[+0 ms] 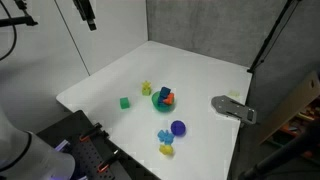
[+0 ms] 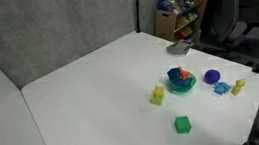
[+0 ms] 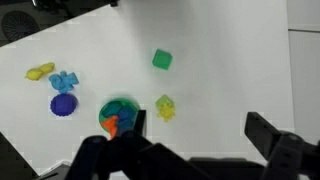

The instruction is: Take the blue block out of bowl

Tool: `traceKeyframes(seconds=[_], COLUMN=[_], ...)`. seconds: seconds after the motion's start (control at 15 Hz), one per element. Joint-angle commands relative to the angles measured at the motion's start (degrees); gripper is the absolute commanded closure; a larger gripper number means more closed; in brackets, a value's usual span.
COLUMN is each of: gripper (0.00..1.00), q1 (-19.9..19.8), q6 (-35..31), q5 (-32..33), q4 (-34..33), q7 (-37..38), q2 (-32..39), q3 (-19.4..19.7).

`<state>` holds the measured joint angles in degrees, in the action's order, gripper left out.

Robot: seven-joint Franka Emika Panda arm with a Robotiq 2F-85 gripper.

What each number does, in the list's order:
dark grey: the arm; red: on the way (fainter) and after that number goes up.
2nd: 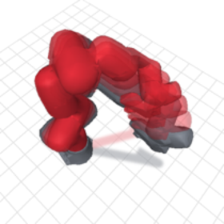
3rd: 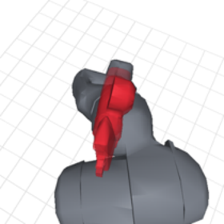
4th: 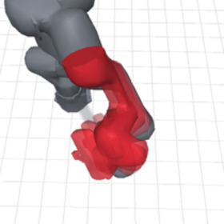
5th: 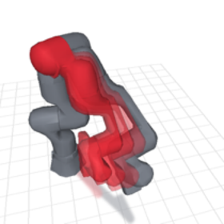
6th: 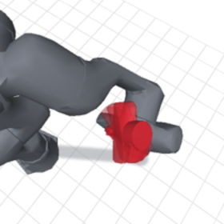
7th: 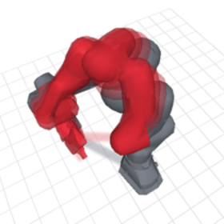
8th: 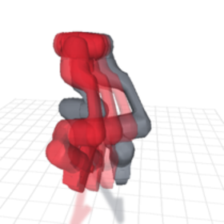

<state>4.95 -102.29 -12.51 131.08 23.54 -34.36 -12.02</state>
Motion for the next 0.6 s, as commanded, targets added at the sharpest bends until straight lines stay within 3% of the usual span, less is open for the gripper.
traceKeyframes(seconds=[0.0,0.53], gripper=[0.0,0.0], q1=[-0.2,-0.3], q6=[0.1,0.3], q5=[-0.1,0.4], q4=[-0.1,-0.4], q7=[-0.1,-0.2], q2=[0.0,0.5], q3=[-0.1,-0.3])
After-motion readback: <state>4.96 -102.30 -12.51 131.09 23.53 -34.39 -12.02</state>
